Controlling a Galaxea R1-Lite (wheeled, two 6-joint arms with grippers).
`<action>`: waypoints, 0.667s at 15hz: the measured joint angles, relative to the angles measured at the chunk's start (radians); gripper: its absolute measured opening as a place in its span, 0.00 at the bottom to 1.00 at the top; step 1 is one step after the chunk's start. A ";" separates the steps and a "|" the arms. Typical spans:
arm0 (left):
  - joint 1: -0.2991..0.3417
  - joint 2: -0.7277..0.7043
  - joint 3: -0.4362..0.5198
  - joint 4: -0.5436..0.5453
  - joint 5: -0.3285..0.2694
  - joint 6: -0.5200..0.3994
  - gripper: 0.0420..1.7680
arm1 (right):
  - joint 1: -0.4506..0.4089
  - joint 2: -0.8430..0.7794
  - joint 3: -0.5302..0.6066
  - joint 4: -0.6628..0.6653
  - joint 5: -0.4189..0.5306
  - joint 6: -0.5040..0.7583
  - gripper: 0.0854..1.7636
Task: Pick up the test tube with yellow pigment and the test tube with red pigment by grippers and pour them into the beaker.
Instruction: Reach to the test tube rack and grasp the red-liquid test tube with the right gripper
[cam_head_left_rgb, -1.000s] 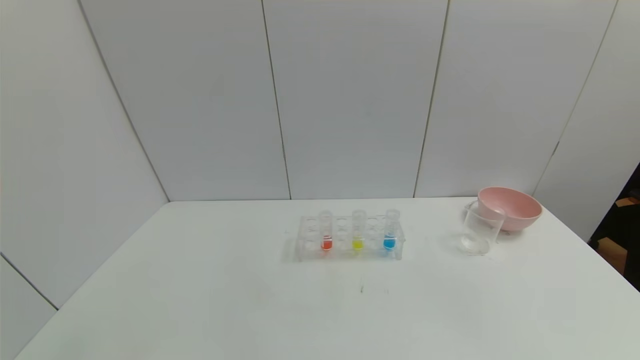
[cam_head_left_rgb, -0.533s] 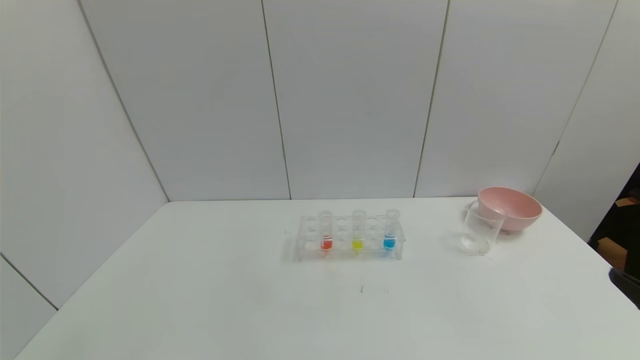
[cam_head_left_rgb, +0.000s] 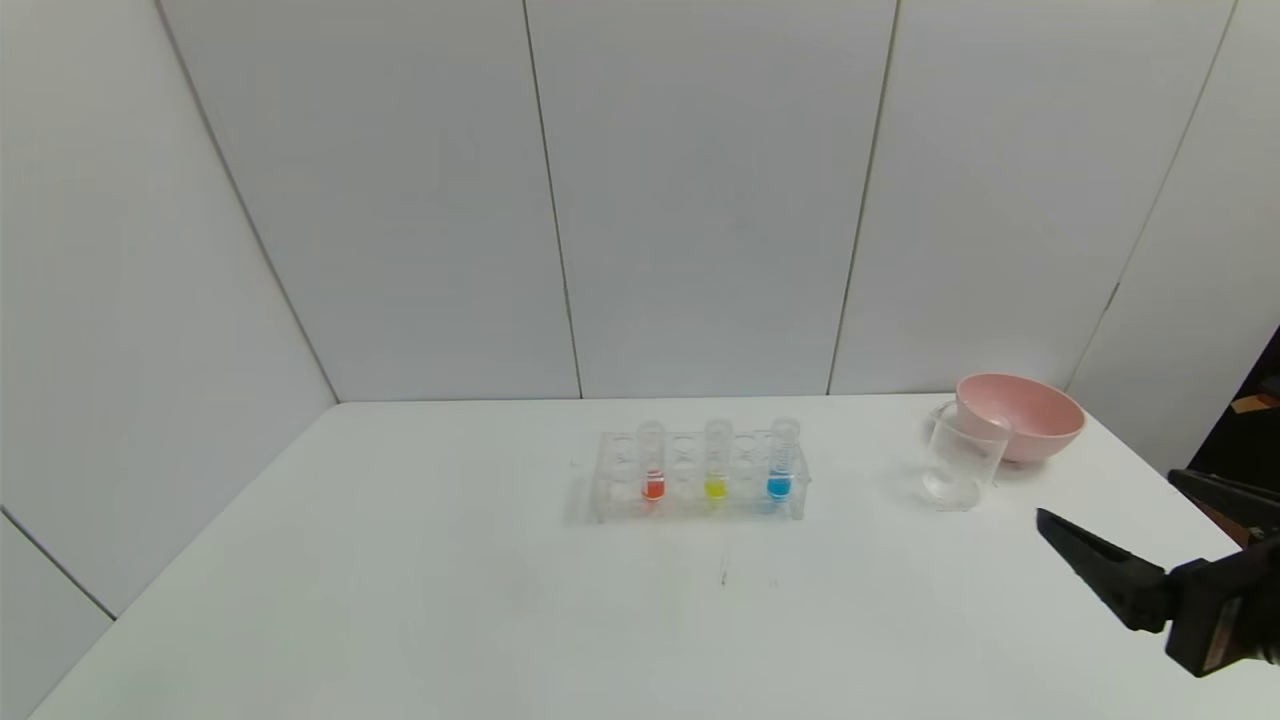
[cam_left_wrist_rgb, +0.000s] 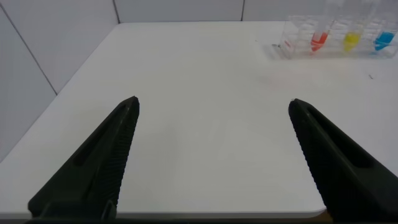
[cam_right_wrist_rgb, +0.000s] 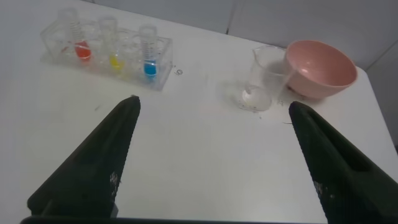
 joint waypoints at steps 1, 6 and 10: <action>0.000 0.000 0.000 0.000 0.000 0.000 0.97 | 0.059 0.037 -0.027 0.001 -0.052 0.024 0.97; 0.000 0.000 0.000 0.000 0.000 0.000 0.97 | 0.206 0.233 -0.167 0.004 -0.160 0.161 0.97; 0.000 0.000 0.000 0.000 0.000 0.000 0.97 | 0.286 0.384 -0.279 0.007 -0.191 0.252 0.97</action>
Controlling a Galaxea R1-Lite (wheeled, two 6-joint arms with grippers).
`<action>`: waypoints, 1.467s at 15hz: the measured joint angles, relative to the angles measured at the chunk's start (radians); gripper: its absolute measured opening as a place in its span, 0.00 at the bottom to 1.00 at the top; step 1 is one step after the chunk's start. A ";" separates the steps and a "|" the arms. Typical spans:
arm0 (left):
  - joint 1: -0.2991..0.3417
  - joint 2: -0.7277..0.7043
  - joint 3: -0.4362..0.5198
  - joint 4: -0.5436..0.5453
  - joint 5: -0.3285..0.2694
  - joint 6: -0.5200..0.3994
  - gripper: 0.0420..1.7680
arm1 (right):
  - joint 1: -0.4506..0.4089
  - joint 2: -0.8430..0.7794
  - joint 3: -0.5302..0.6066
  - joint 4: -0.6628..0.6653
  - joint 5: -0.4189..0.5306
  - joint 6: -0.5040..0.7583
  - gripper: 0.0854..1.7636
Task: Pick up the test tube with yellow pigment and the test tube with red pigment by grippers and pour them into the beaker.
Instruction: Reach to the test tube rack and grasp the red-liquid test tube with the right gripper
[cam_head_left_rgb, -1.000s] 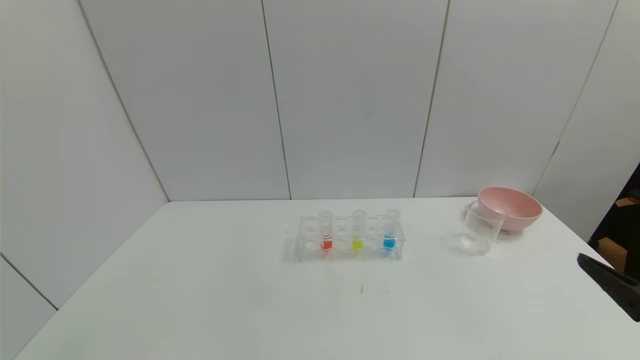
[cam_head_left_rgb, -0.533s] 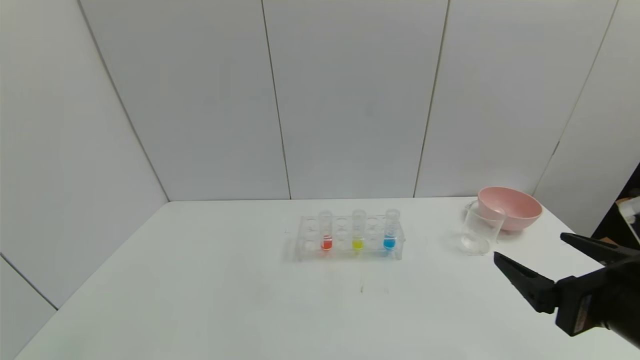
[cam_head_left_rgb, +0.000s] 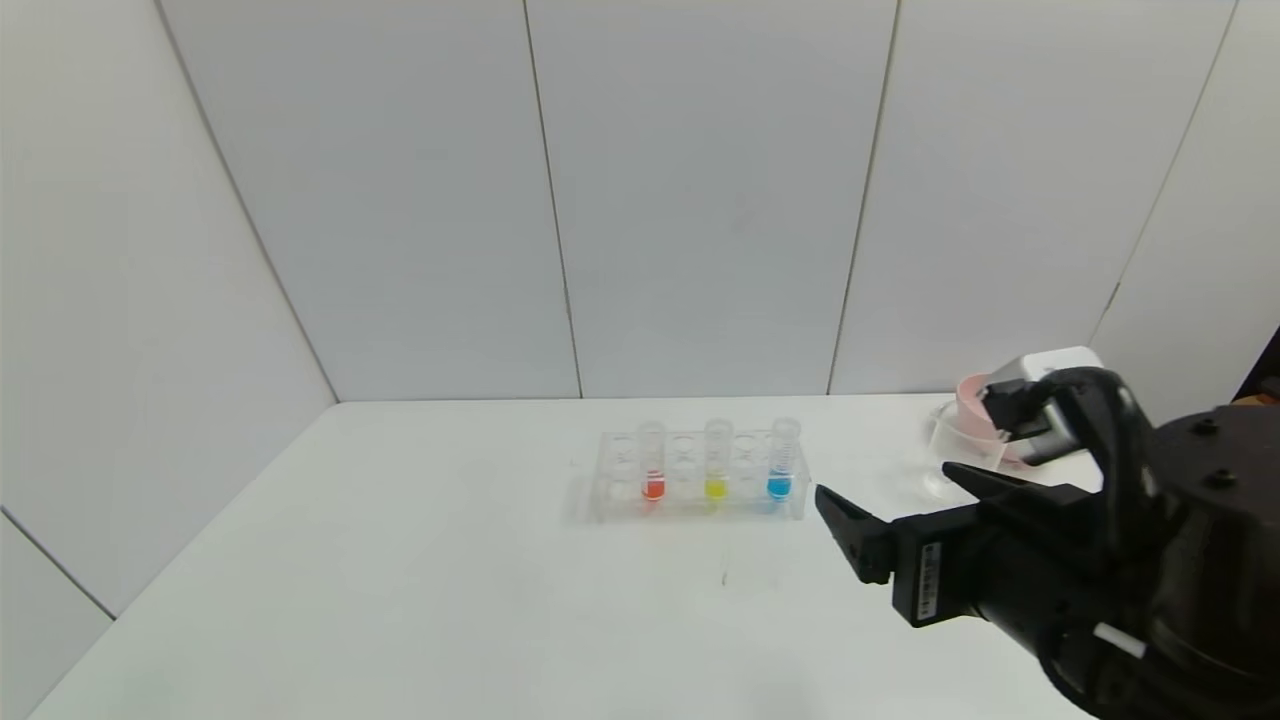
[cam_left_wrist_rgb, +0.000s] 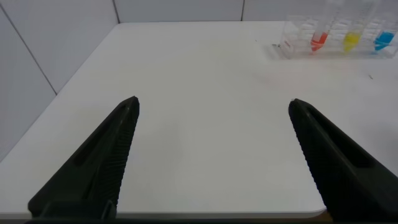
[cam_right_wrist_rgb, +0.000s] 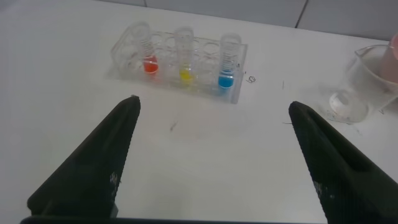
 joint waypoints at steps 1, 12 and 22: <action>0.000 0.000 0.000 0.000 0.000 0.000 0.97 | 0.015 0.036 -0.030 0.012 -0.001 0.002 0.97; 0.000 0.000 0.000 0.000 0.000 0.000 0.97 | 0.123 0.452 -0.440 0.111 -0.131 0.052 0.97; 0.000 0.000 0.000 0.000 0.000 0.000 0.97 | 0.122 0.709 -0.790 0.317 -0.184 0.128 0.97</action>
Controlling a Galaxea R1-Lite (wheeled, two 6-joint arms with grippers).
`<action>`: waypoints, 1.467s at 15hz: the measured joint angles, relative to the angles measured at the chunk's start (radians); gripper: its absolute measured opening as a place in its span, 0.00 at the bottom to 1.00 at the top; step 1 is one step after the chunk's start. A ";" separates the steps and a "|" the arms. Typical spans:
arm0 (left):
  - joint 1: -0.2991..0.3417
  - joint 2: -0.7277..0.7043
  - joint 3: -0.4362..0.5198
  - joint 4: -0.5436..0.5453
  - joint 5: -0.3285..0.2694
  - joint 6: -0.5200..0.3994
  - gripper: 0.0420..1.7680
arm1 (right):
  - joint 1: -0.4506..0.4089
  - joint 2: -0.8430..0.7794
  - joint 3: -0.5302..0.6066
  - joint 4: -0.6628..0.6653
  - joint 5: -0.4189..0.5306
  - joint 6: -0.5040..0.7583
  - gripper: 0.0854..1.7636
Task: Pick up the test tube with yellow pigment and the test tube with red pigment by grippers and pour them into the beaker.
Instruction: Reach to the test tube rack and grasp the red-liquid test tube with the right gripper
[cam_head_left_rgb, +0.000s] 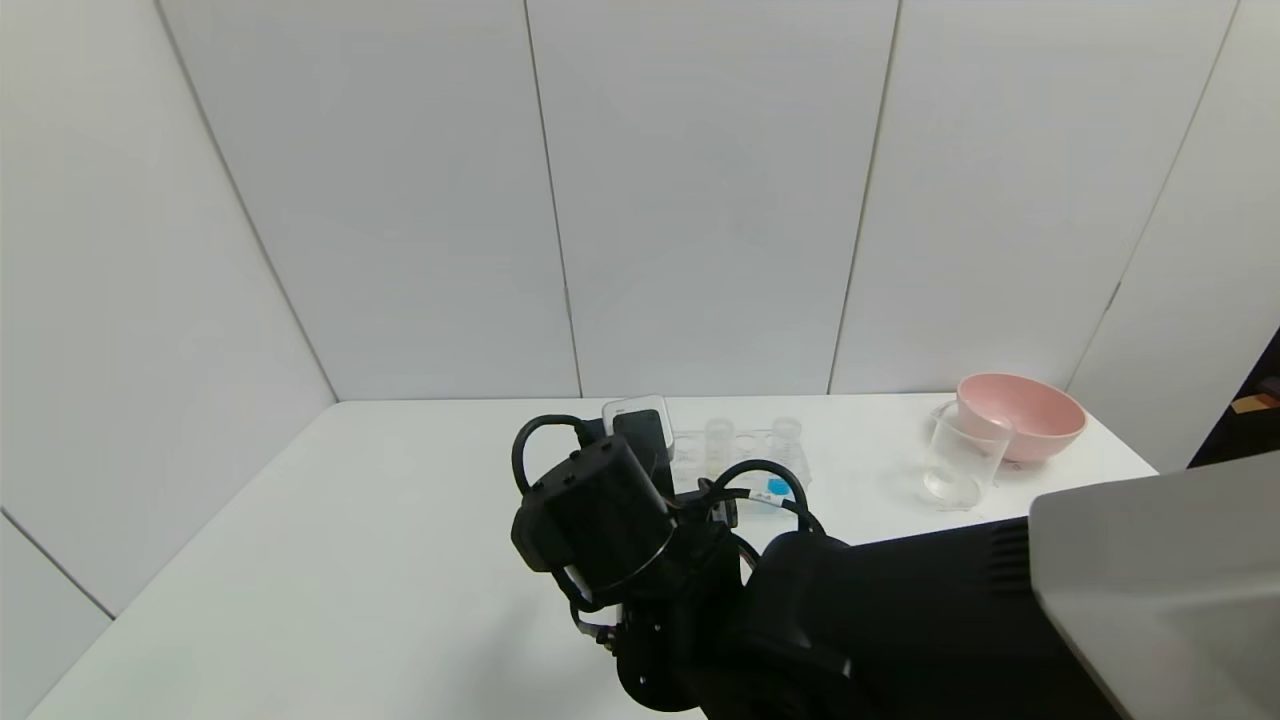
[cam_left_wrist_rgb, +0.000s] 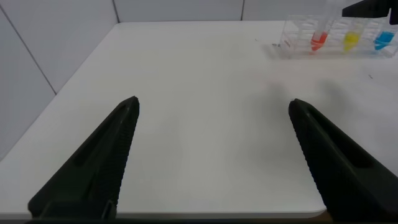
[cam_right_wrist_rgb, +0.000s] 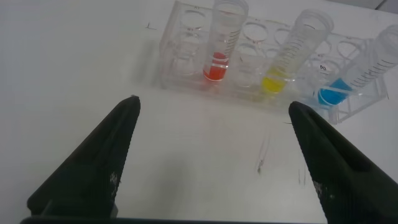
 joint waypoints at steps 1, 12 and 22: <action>0.000 0.000 0.000 0.000 0.000 0.000 0.97 | 0.000 0.015 -0.034 0.044 -0.001 0.027 0.97; 0.000 0.000 0.000 0.000 0.000 0.000 0.97 | -0.065 0.200 -0.387 0.247 0.000 0.126 0.97; 0.000 0.000 0.000 0.000 0.000 0.000 0.97 | -0.132 0.281 -0.458 0.193 0.051 0.090 0.97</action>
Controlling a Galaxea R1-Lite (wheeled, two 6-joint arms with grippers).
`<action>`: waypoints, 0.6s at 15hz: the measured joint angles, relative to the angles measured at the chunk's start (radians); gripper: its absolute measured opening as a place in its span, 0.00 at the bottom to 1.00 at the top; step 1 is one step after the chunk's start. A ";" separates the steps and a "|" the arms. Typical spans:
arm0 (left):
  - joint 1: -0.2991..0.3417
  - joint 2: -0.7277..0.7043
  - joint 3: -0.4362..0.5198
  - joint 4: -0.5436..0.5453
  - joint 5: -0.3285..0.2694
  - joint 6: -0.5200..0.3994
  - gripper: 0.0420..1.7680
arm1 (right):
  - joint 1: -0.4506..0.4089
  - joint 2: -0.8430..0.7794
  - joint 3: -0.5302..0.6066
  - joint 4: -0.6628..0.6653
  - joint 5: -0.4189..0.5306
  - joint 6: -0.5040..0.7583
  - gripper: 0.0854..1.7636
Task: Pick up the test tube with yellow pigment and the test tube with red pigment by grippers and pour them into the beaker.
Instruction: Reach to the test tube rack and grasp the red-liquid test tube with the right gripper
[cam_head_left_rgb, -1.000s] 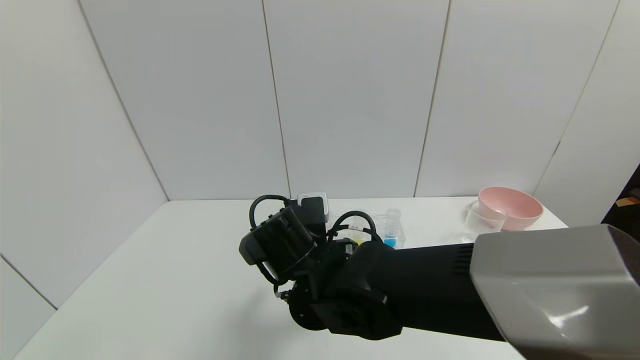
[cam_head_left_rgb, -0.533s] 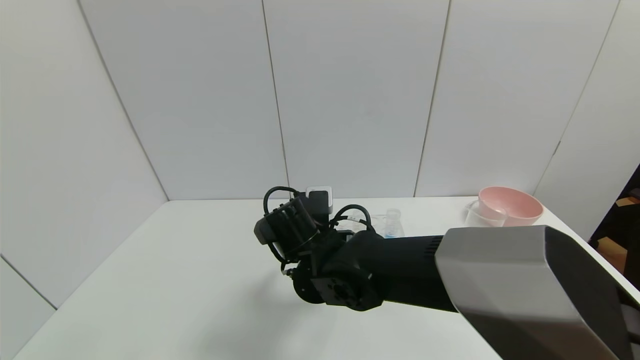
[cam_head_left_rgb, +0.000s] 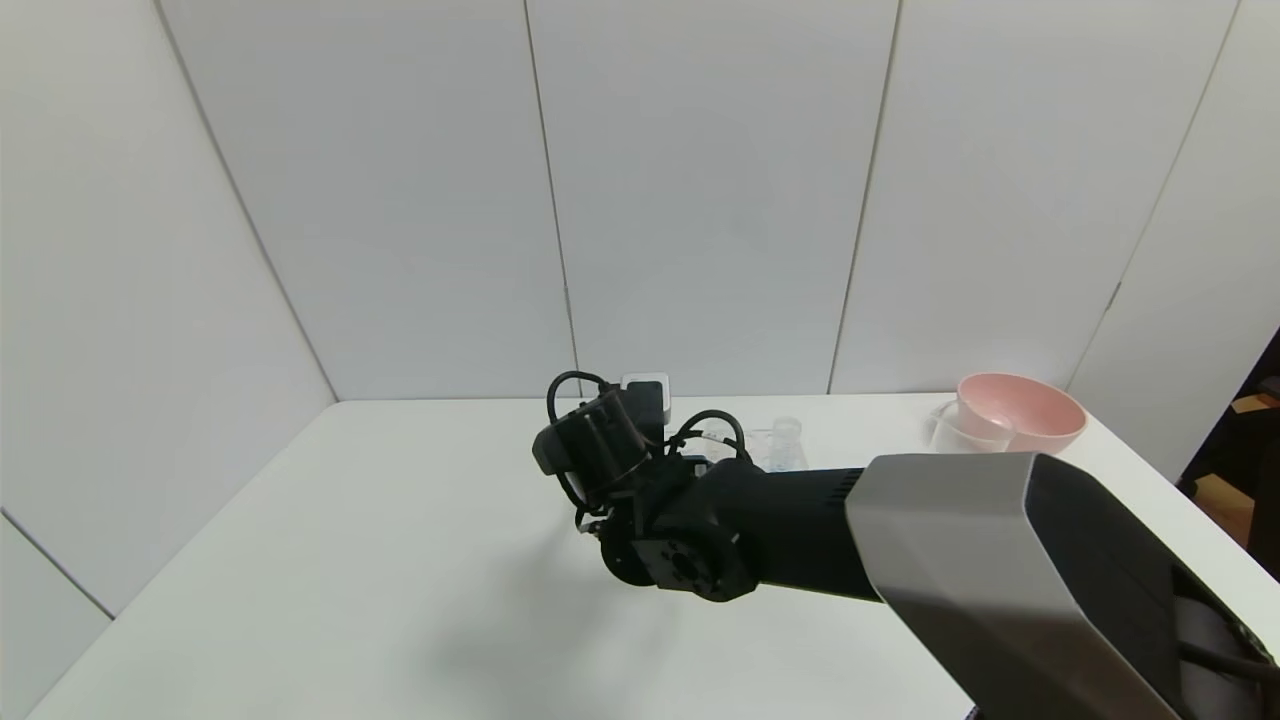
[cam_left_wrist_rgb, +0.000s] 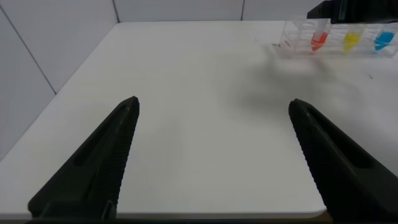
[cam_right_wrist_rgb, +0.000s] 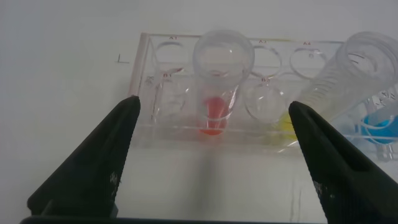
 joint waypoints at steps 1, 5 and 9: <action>0.000 0.000 0.000 0.000 0.000 0.000 0.97 | -0.007 0.005 -0.001 -0.037 0.007 -0.023 0.97; 0.000 0.000 0.000 0.000 0.000 0.000 0.97 | -0.032 0.027 -0.002 -0.142 0.013 -0.097 0.97; 0.000 0.000 0.000 0.000 0.000 0.000 0.97 | -0.034 0.038 -0.001 -0.144 0.013 -0.101 0.97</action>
